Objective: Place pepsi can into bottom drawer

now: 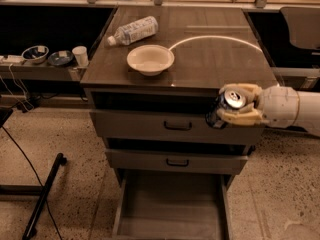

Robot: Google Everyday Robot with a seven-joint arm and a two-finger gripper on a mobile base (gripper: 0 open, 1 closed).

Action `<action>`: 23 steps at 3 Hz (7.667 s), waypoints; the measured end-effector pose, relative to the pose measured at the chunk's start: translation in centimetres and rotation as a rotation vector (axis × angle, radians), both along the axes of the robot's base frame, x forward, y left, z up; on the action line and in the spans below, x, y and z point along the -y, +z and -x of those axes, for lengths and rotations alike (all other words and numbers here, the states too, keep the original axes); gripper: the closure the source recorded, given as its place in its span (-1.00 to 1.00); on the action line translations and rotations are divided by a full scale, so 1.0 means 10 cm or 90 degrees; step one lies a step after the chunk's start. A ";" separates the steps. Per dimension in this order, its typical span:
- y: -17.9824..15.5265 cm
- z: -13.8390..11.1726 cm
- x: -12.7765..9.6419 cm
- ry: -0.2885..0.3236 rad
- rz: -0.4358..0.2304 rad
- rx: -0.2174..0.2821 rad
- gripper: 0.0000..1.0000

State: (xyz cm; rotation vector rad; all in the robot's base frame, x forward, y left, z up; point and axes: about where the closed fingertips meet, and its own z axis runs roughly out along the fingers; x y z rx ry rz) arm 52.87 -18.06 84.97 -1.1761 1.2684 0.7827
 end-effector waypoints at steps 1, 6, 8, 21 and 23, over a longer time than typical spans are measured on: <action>-0.01 0.02 -0.06 0.008 -0.001 -0.004 1.00; -2.71 0.50 -0.67 0.089 0.064 -0.101 1.00; -4.62 0.40 -0.92 0.045 0.071 -0.180 1.00; -6.71 -0.30 -2.39 0.074 0.072 -0.208 -0.62; -6.59 -0.23 -2.31 0.071 0.091 -0.191 -1.00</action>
Offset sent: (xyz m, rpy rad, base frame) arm 0.0014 0.0050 -0.0362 0.0276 0.0989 0.0159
